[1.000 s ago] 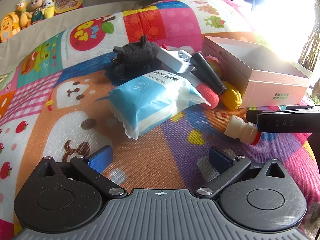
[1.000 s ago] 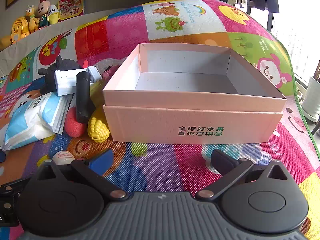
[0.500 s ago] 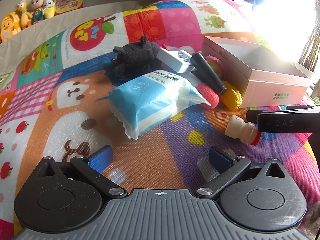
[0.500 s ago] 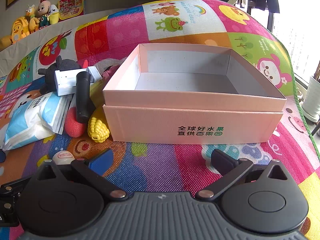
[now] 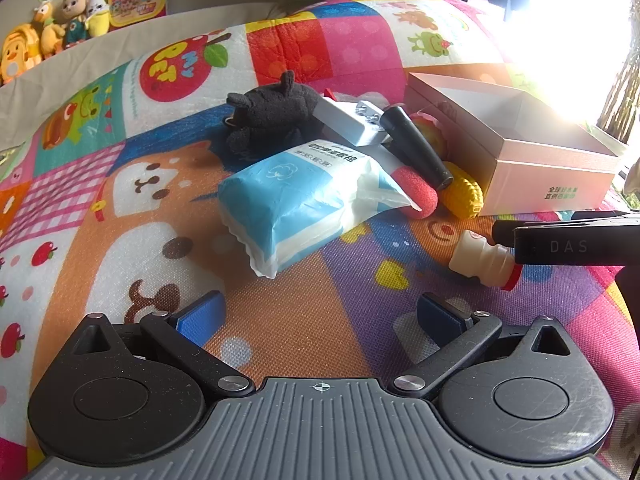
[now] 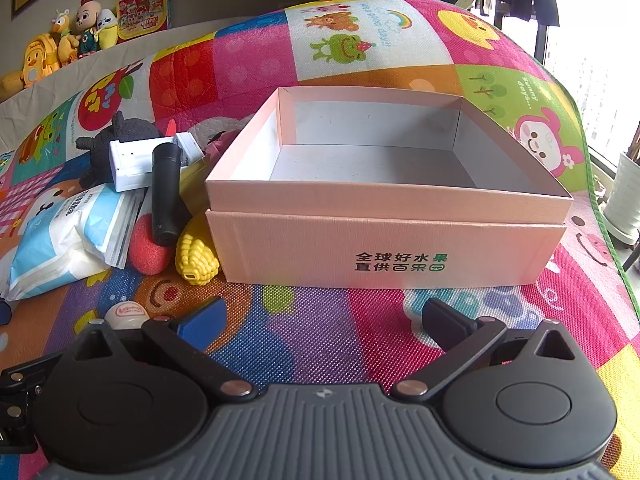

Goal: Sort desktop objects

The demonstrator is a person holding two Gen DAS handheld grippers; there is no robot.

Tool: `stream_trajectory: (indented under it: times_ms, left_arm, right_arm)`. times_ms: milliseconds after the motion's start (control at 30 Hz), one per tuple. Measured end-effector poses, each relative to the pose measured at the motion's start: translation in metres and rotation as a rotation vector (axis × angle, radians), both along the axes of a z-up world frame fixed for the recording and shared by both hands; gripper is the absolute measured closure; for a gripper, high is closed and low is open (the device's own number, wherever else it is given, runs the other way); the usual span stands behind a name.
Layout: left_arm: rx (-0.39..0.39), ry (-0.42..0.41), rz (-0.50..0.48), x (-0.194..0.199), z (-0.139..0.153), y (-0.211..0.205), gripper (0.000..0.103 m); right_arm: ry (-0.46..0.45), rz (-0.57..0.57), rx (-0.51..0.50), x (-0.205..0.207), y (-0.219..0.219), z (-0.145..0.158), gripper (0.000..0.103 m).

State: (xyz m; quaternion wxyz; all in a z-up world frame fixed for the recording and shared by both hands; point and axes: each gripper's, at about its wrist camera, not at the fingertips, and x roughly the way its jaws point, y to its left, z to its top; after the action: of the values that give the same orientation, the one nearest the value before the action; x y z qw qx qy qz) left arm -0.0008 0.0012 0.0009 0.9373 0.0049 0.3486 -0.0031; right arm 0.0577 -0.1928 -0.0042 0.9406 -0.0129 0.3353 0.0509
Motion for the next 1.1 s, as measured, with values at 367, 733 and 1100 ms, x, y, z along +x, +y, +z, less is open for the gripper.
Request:
stream_trajectory:
  times_ms: [367, 733, 1100]
  left_arm:
    - [-0.001, -0.001, -0.002, 0.0, 0.0, 0.0, 0.0]
    - [-0.005, -0.002, -0.004, 0.0, 0.0, 0.001, 0.0]
    - [-0.001, -0.001, -0.007, -0.001, 0.0, 0.0, 0.0]
  right_arm:
    - [0.0, 0.0, 0.0, 0.0, 0.0, 0.0, 0.0]
    - [0.023, 0.024, 0.001, 0.002, -0.002, 0.002, 0.0]
    - [0.07, 0.031, -0.012, -0.024, -0.009, 0.006, 0.0]
